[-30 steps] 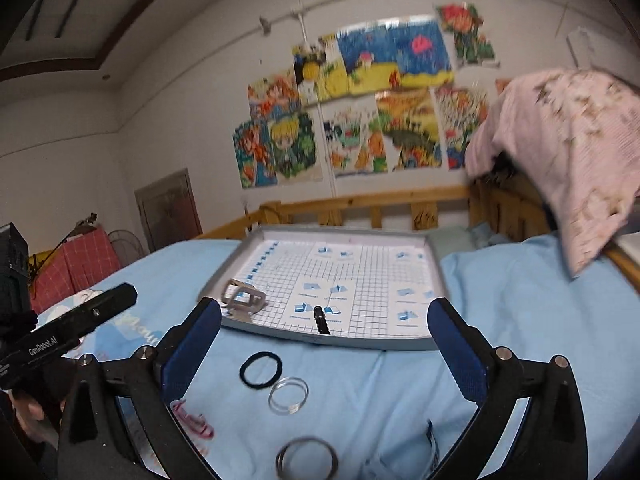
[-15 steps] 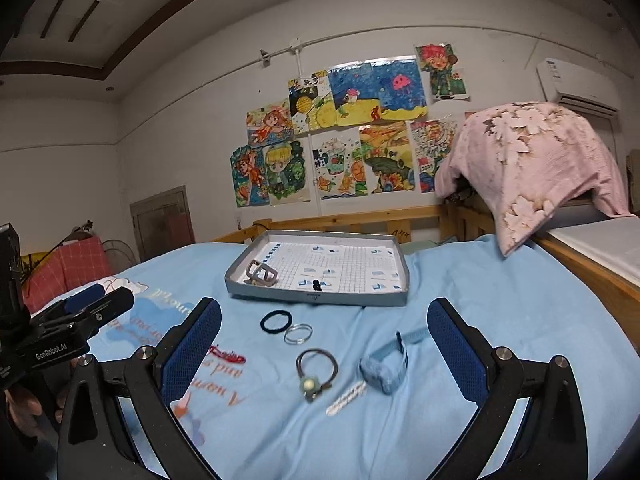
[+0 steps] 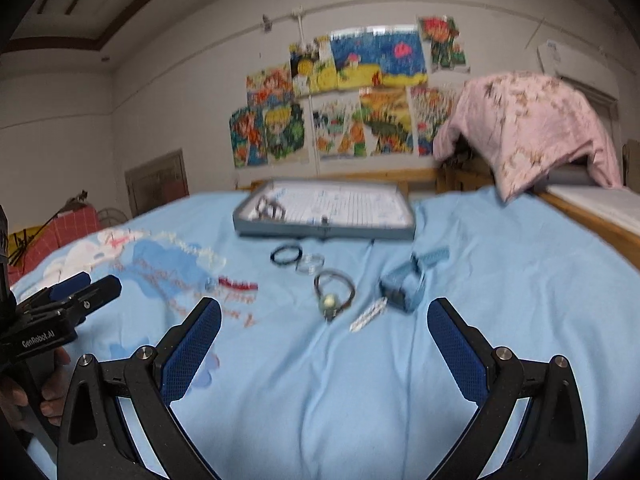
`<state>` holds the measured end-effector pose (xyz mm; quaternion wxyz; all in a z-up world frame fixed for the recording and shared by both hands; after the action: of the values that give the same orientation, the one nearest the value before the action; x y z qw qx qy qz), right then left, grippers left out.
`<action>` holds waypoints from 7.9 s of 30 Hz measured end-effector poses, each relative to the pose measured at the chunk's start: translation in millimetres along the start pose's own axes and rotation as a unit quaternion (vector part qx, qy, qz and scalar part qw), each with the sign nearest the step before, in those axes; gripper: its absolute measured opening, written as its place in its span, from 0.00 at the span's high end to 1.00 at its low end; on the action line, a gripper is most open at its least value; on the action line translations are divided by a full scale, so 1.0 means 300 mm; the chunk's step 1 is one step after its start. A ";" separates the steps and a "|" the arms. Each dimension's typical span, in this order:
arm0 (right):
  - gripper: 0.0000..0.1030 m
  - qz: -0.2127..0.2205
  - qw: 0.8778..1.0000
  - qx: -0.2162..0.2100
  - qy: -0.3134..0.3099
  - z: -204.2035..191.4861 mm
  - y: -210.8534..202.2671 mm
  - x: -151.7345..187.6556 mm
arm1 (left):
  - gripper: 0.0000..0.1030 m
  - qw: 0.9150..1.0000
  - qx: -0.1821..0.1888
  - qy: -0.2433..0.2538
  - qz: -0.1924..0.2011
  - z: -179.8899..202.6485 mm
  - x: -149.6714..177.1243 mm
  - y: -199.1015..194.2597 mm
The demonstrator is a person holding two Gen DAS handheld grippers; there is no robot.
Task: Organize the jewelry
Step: 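Lift both open tools away from the tray toward the remaining jewelry, then grasp silver rings with left tool while right tool grasps the brown flower hair tie, then carry the rings and hair tie into the tray and open both tools, then lift both open tools away from the tray toward the bed cover, then grasp the red beaded bracelet with left tool while right tool grasps a silver ring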
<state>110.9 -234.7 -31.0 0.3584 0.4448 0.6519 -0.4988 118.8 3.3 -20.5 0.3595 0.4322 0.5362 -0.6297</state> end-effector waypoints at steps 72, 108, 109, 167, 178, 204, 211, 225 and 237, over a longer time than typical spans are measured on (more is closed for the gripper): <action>0.80 -0.116 0.986 -0.048 0.106 0.000 0.547 0.070 | 0.74 0.988 0.091 0.049 -0.114 0.004 0.036 0.483; 0.80 -0.057 0.995 -0.070 0.048 0.107 0.779 -0.412 | 0.74 0.992 0.098 0.018 -0.080 0.193 -0.436 0.830; 0.80 -0.063 0.994 -0.069 0.055 0.126 0.831 -0.433 | 0.74 0.992 0.098 0.015 -0.082 0.194 -0.440 0.868; 0.02 0.129 0.991 -0.007 0.037 0.096 0.020 -0.346 | 0.00 0.999 0.003 0.006 0.045 0.096 -0.253 0.097; 0.02 0.079 0.996 0.047 0.018 0.089 -0.036 -0.111 | 0.00 1.000 -0.003 0.019 0.014 0.087 -0.053 0.065; 0.02 0.021 0.999 0.037 -0.008 0.054 0.128 -0.053 | 0.00 0.997 0.020 0.044 -0.060 0.014 -0.084 0.313; 0.02 0.038 0.999 -0.001 -0.029 0.017 0.222 -0.118 | 0.00 0.993 0.060 0.067 -0.076 0.028 -0.117 0.441; 0.34 -0.056 0.996 -0.043 -0.045 -0.034 0.366 0.007 | 0.32 0.977 0.138 0.070 -0.148 0.089 -0.024 0.620; 0.40 -0.092 0.993 -0.048 -0.055 -0.043 0.390 0.047 | 0.51 0.972 0.130 0.113 -0.163 0.134 0.009 0.626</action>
<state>215.5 -206.5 -79.6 0.3671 0.3377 0.6924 -0.5213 283.6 -67.6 -89.3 0.1302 0.4506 0.5499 -0.6911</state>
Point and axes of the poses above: each gripper's, at about its wrist camera, not at the fingertips, and y roughly the way its jaws point, z to its right, x to its underside, the point moved 7 cm from there along y, roughly the way its jaws point, and after that the axes turned 5 degrees about y, right-handed, at the moved point
